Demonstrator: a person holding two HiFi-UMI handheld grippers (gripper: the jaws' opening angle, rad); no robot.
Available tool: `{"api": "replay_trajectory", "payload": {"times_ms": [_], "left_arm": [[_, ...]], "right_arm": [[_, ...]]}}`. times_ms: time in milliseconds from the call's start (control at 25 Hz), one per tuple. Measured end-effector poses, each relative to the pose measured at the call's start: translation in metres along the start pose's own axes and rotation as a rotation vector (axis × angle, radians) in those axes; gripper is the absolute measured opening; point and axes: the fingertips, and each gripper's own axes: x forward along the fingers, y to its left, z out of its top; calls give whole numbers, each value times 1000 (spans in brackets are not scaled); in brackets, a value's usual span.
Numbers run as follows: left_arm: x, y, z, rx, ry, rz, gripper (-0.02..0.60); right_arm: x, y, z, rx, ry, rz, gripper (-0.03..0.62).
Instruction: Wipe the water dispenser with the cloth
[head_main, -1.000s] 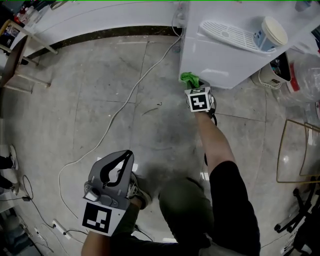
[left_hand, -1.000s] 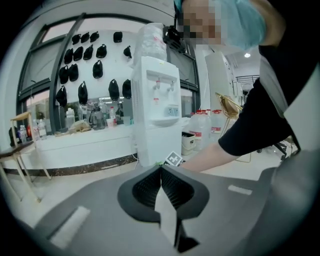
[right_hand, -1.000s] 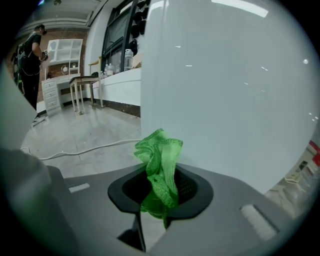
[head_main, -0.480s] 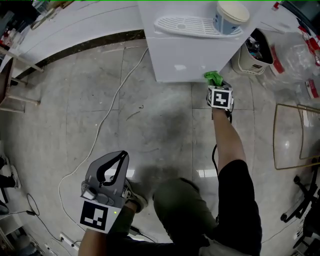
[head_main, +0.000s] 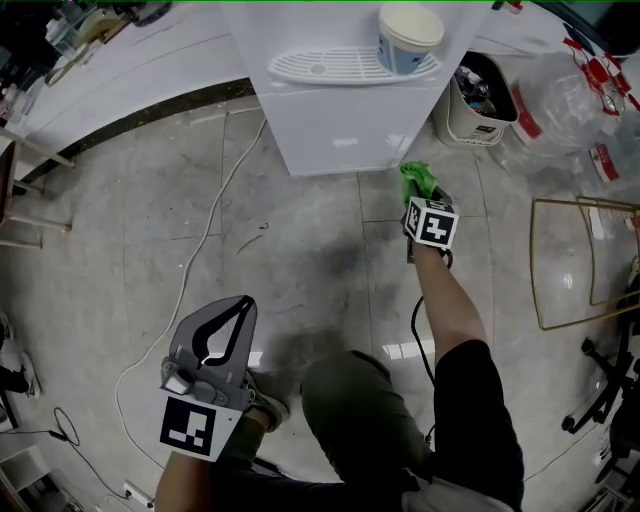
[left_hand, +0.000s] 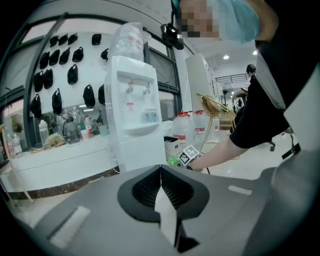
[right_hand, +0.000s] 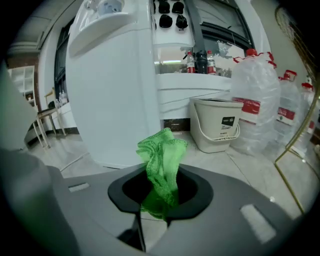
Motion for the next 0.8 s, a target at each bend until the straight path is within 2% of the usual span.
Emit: {"api": "replay_trajectory", "payload": {"times_ms": [160,240,320,400,560,680,800], "left_arm": [[2,23,8,45,-10,22,3],[4,39,19,79,-64,35,3],[9,46,28,148,-125,43,3],[18,50,26,213,-148,38,3],[35,49,11,264,-157,-16,3],[34,32,-10,237,-139,-80,3],[20,21,-34,184,-107,-93,3]], "right_arm": [[-26,62,6,-28,-82,114,94],[-44,104,13,-37,-134,195,94],[-61,146,21,-55,-169,273,94],[-78,184,32,-62,-202,341,94],[-110,244,57,-68,-268,432,94],[-136,265,54,-51,-230,462,94],[-165,266,40,-43,-156,453,94]]}}
